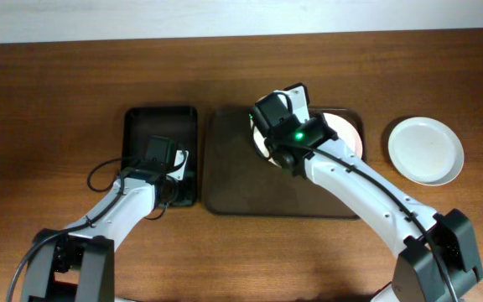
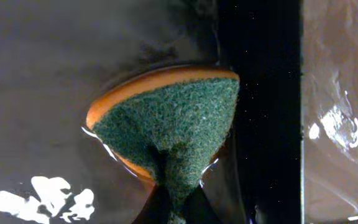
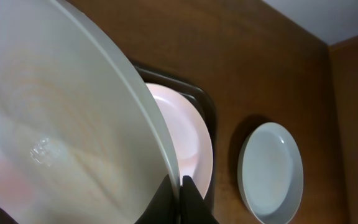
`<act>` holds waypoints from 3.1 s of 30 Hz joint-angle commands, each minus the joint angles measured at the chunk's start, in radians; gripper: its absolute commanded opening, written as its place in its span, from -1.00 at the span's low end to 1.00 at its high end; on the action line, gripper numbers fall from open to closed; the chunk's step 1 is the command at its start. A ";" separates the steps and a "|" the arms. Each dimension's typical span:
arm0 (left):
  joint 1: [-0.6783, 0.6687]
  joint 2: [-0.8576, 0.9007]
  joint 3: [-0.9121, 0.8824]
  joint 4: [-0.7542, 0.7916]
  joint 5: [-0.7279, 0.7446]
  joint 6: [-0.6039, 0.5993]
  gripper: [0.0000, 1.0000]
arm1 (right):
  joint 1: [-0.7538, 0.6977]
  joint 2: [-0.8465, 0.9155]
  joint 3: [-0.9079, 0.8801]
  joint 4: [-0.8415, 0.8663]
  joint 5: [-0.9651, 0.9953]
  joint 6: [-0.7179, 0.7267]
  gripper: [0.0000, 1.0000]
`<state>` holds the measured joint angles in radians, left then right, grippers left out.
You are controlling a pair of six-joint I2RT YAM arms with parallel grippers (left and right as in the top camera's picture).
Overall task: Clean dirty plates on tray and stack at the side
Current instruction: 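Lift the white plate with the right gripper and carry it right, then lower the white plate onto the pale green plate and release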
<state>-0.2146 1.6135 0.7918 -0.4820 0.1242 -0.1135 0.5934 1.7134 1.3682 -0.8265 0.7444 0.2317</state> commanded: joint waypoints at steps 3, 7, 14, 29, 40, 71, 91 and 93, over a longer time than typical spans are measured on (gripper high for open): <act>0.002 -0.008 -0.008 -0.015 0.037 -0.006 -0.92 | 0.023 -0.035 0.026 0.024 0.047 0.012 -0.92; 0.002 -0.008 0.004 0.008 0.037 -0.006 -0.57 | 0.023 -0.056 0.026 0.036 0.082 0.011 -0.92; 0.002 -0.010 0.105 0.034 -0.043 -0.005 -0.10 | 0.019 -0.112 0.026 0.067 0.039 0.025 -0.92; 0.002 -0.009 0.058 0.040 -0.042 -0.005 0.18 | -0.563 -0.115 0.025 -0.072 -0.681 0.204 -0.92; 0.002 -0.009 0.057 0.045 -0.042 -0.005 0.19 | -1.003 -0.084 0.024 -0.146 -0.790 0.195 -0.92; 0.002 -0.009 0.057 0.043 -0.042 -0.005 0.24 | -0.963 0.042 0.024 -0.242 -0.913 -0.025 -0.07; 0.002 -0.009 0.057 0.037 -0.042 -0.005 0.26 | -1.107 0.068 0.024 0.022 -0.506 0.035 -0.03; 0.002 -0.009 0.057 0.035 -0.042 -0.005 0.26 | -1.112 0.079 0.024 0.024 -0.504 0.035 -0.03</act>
<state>-0.2146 1.6135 0.8593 -0.4438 0.0780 -0.1238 -0.5102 1.7626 1.3766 -0.8066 0.1604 0.2619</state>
